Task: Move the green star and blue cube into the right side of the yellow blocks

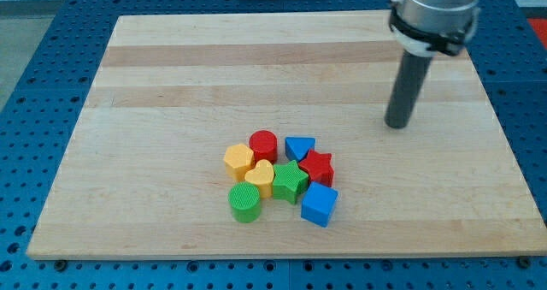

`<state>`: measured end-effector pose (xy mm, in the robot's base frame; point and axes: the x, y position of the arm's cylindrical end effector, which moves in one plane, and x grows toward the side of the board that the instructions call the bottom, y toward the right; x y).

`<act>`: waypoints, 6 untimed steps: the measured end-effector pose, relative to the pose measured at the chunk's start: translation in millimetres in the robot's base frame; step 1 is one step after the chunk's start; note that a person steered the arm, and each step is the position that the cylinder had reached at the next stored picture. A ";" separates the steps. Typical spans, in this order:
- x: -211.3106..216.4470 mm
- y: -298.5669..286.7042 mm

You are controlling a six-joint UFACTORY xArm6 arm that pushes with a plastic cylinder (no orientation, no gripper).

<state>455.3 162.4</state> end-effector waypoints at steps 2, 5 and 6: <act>112.6 17.2; 157.9 -61.4; 132.0 -123.5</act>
